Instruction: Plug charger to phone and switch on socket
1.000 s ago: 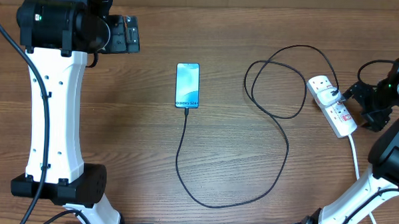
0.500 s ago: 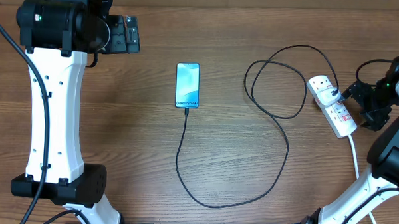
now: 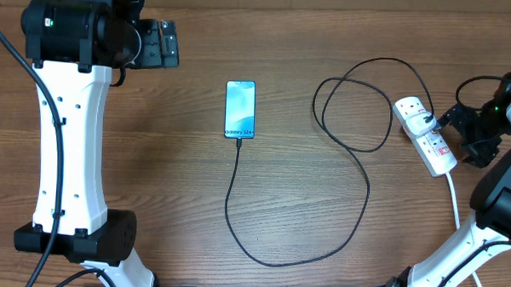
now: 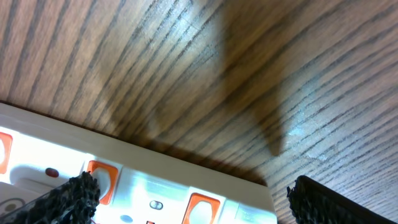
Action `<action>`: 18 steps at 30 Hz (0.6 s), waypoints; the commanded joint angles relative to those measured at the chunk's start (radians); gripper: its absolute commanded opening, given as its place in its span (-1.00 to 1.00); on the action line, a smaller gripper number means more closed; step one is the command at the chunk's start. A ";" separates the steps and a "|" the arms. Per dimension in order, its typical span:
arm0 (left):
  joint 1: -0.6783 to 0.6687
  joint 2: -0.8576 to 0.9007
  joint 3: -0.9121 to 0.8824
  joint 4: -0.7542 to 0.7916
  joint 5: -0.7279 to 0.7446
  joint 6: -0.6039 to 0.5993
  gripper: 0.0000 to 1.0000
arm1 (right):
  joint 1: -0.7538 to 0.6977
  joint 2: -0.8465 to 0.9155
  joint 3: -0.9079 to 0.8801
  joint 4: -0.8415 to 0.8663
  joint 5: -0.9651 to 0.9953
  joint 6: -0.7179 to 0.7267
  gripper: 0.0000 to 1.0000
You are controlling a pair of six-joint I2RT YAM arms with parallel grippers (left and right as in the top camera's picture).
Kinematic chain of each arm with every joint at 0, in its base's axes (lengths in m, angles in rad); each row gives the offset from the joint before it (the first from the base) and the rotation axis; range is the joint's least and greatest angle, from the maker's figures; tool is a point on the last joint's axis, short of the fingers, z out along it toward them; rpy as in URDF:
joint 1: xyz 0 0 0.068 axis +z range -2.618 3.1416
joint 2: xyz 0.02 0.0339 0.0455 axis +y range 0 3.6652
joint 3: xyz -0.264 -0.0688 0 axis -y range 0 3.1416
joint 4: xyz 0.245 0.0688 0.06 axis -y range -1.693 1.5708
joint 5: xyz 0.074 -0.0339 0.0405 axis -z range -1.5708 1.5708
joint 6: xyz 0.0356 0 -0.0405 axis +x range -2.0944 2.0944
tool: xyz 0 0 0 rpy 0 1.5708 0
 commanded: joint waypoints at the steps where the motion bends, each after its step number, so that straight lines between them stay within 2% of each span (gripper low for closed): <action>1: -0.007 -0.011 0.007 0.005 -0.012 -0.010 0.99 | 0.030 0.005 -0.019 -0.023 -0.014 -0.005 1.00; 12: -0.007 -0.011 0.007 0.005 -0.012 -0.010 0.99 | 0.030 0.005 -0.042 -0.024 -0.014 -0.013 1.00; 18: -0.007 -0.011 0.007 0.005 -0.012 -0.010 0.99 | 0.011 -0.042 0.081 -0.153 -0.014 -0.005 1.00</action>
